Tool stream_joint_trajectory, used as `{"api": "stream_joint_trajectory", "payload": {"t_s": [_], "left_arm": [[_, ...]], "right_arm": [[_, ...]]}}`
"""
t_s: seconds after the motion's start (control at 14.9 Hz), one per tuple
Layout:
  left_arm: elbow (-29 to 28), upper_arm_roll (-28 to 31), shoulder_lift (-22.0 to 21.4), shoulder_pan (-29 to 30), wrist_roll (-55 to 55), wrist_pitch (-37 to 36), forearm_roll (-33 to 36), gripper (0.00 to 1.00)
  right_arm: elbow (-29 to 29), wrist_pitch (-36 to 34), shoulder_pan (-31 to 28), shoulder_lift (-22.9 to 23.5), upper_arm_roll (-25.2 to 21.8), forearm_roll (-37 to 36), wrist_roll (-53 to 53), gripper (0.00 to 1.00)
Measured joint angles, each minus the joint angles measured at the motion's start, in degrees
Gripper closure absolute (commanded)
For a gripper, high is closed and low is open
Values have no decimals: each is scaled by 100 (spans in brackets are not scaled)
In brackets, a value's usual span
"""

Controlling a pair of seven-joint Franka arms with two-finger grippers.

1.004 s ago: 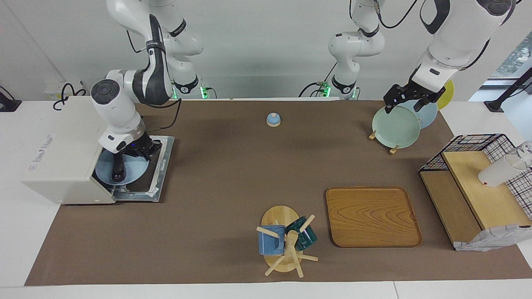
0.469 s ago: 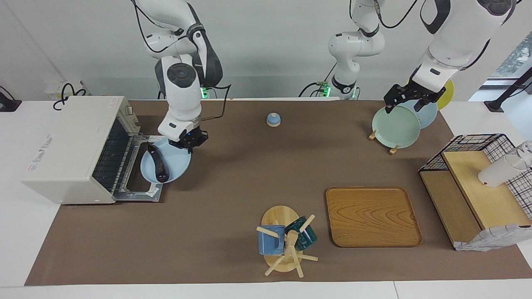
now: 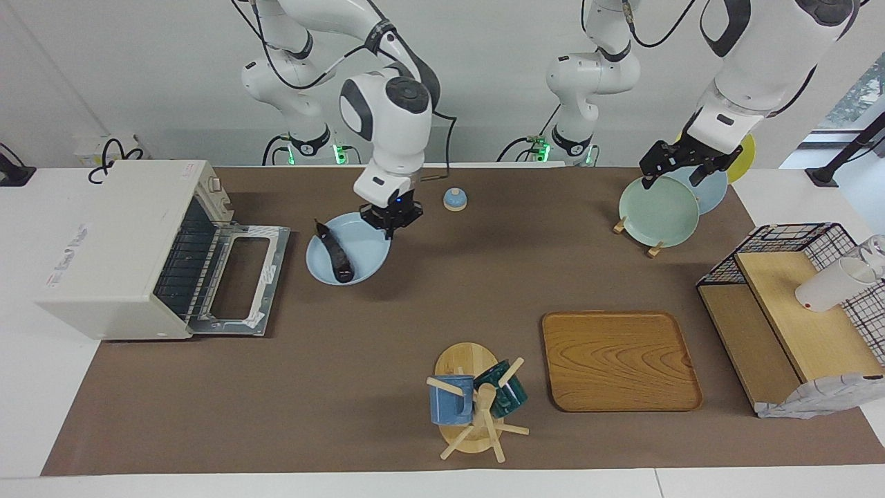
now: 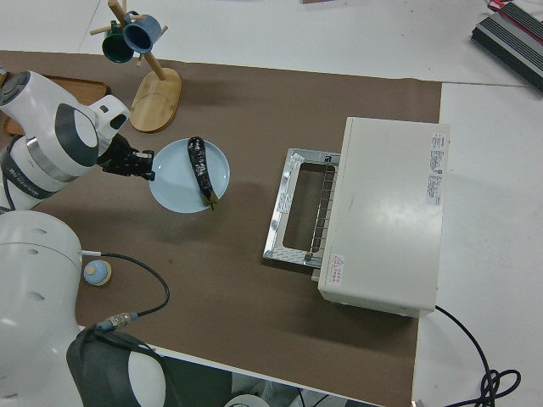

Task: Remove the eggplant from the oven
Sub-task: 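Pull the plate with the eggplant out and set it mid-table with the right gripper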

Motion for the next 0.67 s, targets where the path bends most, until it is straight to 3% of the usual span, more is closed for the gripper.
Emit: {"api": "stream_joint_trajectory", "payload": {"t_s": [0.13,0.27,0.47,0.67], "left_arm": [[0,0,0,19,0,14,5,0],[0,0,0,59,0,30,6,0],[0,2,0,134,0,102,6,0],[0,3,0,165,0,203,6,0]], "right_arm": [[1026,-442,481,752,1,-5,587,100],[1704,-467,850,1462,-2,-6,1042,100],[2009,39,1112,2044,51,-6,1608,100],[2047,511,1162,2276,207,-2,1773,100]]}}
